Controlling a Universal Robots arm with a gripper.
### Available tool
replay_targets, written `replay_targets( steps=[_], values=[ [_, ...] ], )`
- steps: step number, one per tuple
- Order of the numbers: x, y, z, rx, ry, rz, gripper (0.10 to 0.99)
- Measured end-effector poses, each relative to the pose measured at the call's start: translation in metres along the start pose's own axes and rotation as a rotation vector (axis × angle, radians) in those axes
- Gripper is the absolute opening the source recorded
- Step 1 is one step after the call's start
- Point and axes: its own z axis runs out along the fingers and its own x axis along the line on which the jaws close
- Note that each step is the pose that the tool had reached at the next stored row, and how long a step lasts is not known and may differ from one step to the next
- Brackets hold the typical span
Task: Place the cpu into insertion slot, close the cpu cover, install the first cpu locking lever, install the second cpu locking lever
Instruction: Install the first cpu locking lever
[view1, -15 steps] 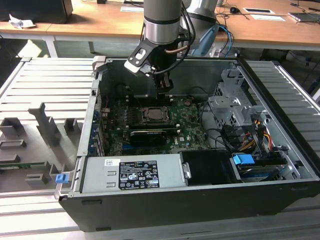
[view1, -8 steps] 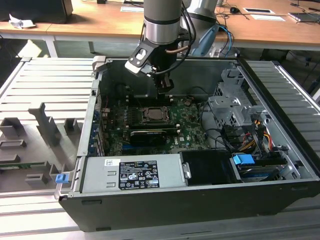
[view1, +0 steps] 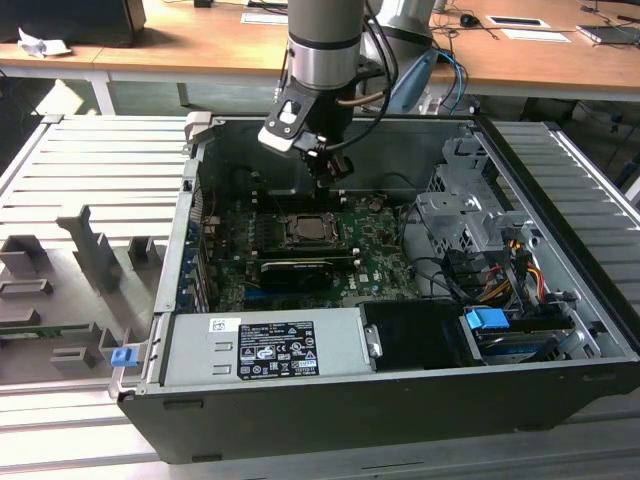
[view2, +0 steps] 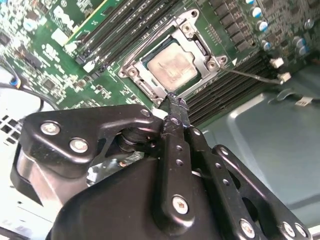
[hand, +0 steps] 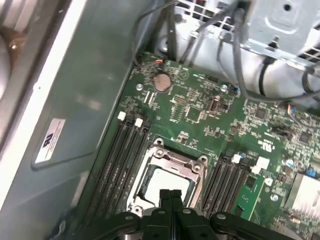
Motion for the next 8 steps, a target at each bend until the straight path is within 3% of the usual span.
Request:
replay_targets(
  steps=[4, 8],
  values=[
    [0.0000, -0.0001, 0.0007, 0.003, 0.0058, -0.113, 0.106],
    [0.0000, -0.0001, 0.0019, 0.007, 0.0102, -0.191, 0.106]
  ],
)
